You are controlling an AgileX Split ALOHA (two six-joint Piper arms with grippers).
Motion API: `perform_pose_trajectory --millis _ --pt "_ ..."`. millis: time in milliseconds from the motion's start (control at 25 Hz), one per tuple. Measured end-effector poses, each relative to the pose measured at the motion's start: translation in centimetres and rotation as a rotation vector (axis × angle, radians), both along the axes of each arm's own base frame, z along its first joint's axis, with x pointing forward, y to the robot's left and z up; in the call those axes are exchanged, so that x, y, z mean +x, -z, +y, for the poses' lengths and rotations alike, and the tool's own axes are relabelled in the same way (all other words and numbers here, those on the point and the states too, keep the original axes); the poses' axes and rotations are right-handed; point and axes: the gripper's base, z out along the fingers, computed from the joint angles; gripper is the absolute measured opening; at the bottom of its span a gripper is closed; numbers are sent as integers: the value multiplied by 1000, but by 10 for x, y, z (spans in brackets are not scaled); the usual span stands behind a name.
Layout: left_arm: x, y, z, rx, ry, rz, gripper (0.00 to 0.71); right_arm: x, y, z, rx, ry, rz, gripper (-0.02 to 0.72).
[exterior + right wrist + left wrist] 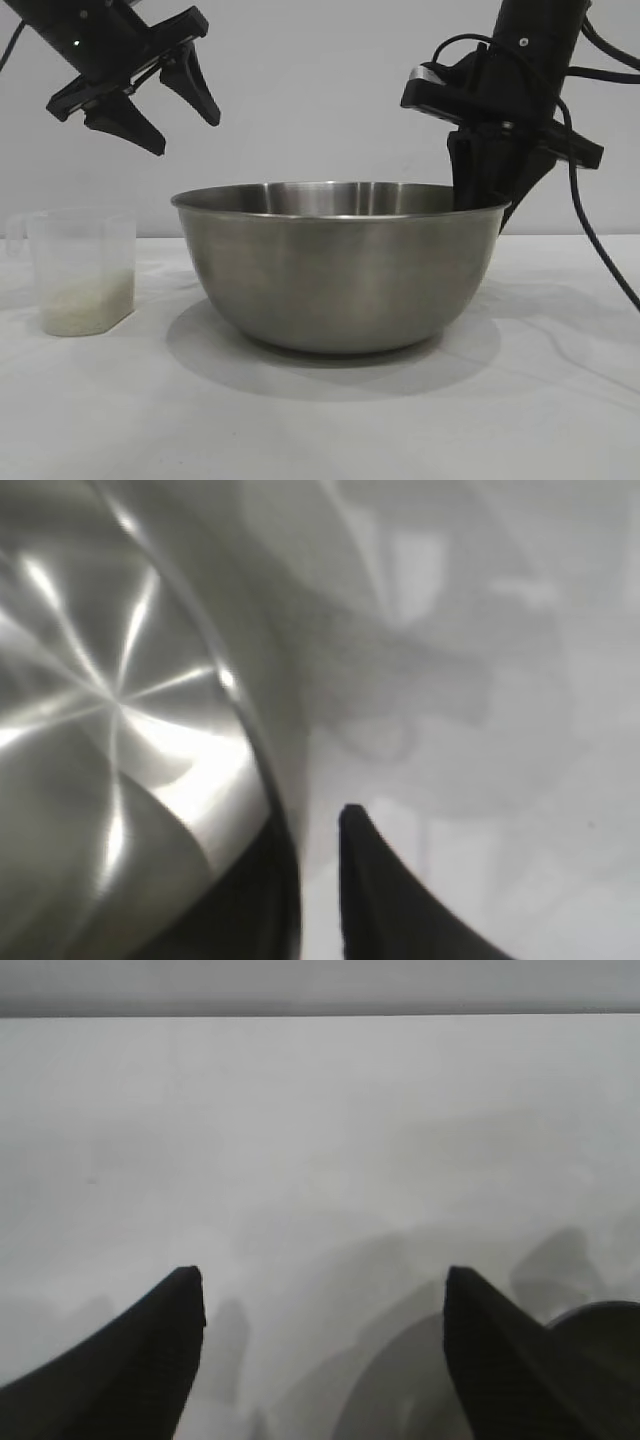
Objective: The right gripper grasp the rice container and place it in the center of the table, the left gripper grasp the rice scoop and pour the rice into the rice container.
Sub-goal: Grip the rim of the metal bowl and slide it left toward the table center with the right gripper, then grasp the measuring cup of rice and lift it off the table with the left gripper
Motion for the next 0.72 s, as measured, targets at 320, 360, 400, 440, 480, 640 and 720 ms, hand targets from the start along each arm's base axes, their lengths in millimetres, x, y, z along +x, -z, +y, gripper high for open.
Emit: perform_pose_trajectory --millis 320,360,400,440,480,640,720 --pt "0 0 0 -1 3 2 482 15 -39 -36 -84 49 -139 445" --pt "0 0 0 -1 3 2 482 16 -42 -44 -86 66 -144 445" --pt "0 0 0 -1 3 2 482 17 -45 -53 -88 88 -151 445" --pt "0 0 0 -1 3 2 482 18 -50 -63 -89 111 -161 445" --pt "0 0 0 -1 3 2 482 18 -55 -72 -88 133 -172 445" --pt "0 0 0 -1 3 2 482 11 -84 -102 -85 202 -234 445" --pt "0 0 0 -1 3 2 482 2 -103 -110 -82 223 -276 445"
